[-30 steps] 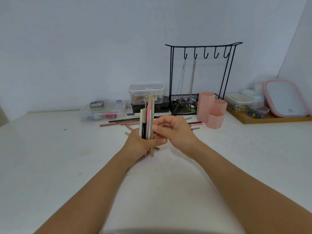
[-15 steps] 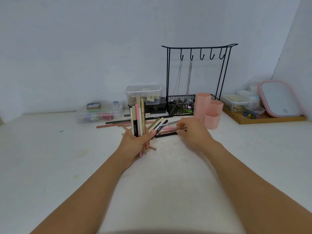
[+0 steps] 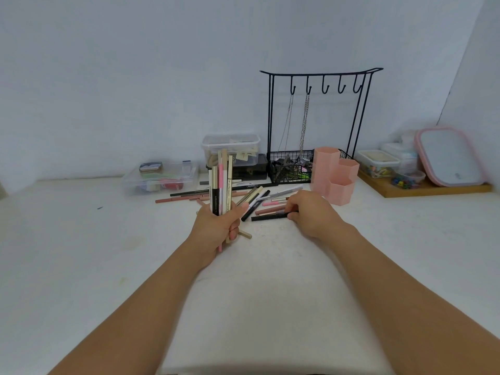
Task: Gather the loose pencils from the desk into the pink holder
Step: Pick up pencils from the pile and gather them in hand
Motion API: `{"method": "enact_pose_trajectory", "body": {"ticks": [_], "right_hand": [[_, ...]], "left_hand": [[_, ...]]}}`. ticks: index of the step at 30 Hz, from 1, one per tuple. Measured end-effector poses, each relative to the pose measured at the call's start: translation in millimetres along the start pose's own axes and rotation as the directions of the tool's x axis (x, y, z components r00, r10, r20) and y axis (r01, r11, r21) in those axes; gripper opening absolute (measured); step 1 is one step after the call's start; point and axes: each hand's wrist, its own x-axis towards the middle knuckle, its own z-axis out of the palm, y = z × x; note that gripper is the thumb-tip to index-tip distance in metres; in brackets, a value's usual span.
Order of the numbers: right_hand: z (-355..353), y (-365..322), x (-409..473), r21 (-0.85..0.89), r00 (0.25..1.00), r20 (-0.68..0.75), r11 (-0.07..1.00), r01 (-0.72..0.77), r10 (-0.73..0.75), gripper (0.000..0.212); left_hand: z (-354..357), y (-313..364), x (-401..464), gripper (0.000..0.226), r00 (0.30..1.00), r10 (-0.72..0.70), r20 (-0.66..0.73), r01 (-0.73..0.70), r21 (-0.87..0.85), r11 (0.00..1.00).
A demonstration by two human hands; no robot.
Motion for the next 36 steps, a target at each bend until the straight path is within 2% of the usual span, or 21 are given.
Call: {"method": "enact_pose_trajectory", "body": {"ticks": [2, 5, 6, 8, 10, 12, 15, 18, 20, 23, 26, 29, 32, 34, 36], "right_hand": [[-1.2, -0.2, 1.3, 0.045, 1.0, -0.019, 0.999, 0.005, -0.004, 0.006], [-11.8, -6.8, 1.2, 0.325, 0.993, -0.113, 0.946, 0.017, 0.021, 0.004], [-16.8, -12.1, -0.7, 0.463, 0.993, -0.109, 0.886, 0.01, 0.046, 0.002], [-24.8, -23.6, -7.5, 0.736, 0.999, -0.009, 0.677, -0.026, 0.048, 0.004], [-27.7, -32.1, -15.0, 0.856, 0.997, 0.072, 0.515, -0.046, -0.031, 0.004], [-28.8, -37.7, -19.4, 0.896, 0.989, 0.104, 0.441, -0.046, -0.109, 0.007], [-33.6, -43.5, -23.9, 0.909, 0.979, 0.107, 0.416, -0.026, -0.173, 0.013], [-38.4, -45.0, -29.6, 0.919, 0.975, 0.103, 0.394, -0.018, -0.196, 0.004], [-42.5, -42.2, -30.9, 0.916, 0.983, 0.093, 0.4, -0.024, -0.155, 0.004], [-49.6, -29.2, -29.2, 0.91, 0.997, 0.074, 0.411, -0.051, -0.039, 0.008], [-54.6, -12.3, -25.8, 0.888, 0.998, 0.053, 0.455, -0.06, 0.029, 0.019], [-55.7, -10.1, -27.0, 0.927, 0.994, 0.11, 0.363, -0.096, -0.018, 0.034], [-50.6, -14.6, -24.1, 0.951, 0.995, 0.089, 0.293, -0.101, 0.055, 0.046], [-46.1, -18.4, -22.2, 0.962, 0.993, 0.051, 0.26, -0.078, 0.11, 0.044], [-42.7, -22.9, -23.4, 0.947, 0.993, 0.011, 0.316, -0.048, 0.118, 0.028]], "left_hand": [[0.2, 0.7, -0.9, 0.028, 1.0, 0.0, 0.002, 0.0, -0.01, 1.0], [0.6, 2.1, -2.6, 0.031, 1.0, -0.003, 0.011, 0.003, -0.006, 1.0], [0.9, 2.5, -3.3, 0.034, 1.0, -0.005, 0.015, 0.005, -0.005, 1.0], [2.0, 3.6, -4.4, 0.041, 1.0, -0.001, 0.016, 0.001, 0.008, 1.0], [4.3, 4.9, -7.0, 0.046, 1.0, 0.015, 0.004, -0.015, 0.06, 0.998], [6.9, 6.6, -9.5, 0.046, 0.999, 0.041, -0.009, -0.039, 0.107, 0.993], [13.8, 10.4, -11.6, 0.036, 0.998, 0.064, 0.006, -0.064, 0.022, 0.998], [27.9, 18.0, -11.6, 0.035, 0.993, 0.087, 0.076, -0.098, 0.149, 0.984], [40.4, 23.7, -10.2, 0.029, 0.99, 0.061, 0.13, -0.088, 0.206, 0.975], [61.9, 30.7, -4.9, 0.023, 0.992, 0.035, 0.125, -0.07, 0.286, 0.956], [88.9, 28.4, 3.2, 0.014, 0.997, 0.017, 0.07, -0.032, 0.222, 0.974], [110.1, 17.8, 6.6, 0.011, 0.998, 0.047, 0.031, -0.053, 0.199, 0.979], [120.5, 7.7, 4.5, 0.019, 0.983, 0.124, 0.139, -0.165, 0.349, 0.922], [120.6, 3.3, 4.9, 0.022, 0.973, 0.163, 0.162, -0.213, 0.371, 0.904], [117.6, 0.8, 6.3, 0.023, 0.974, 0.172, 0.144, -0.215, 0.376, 0.901]]}}
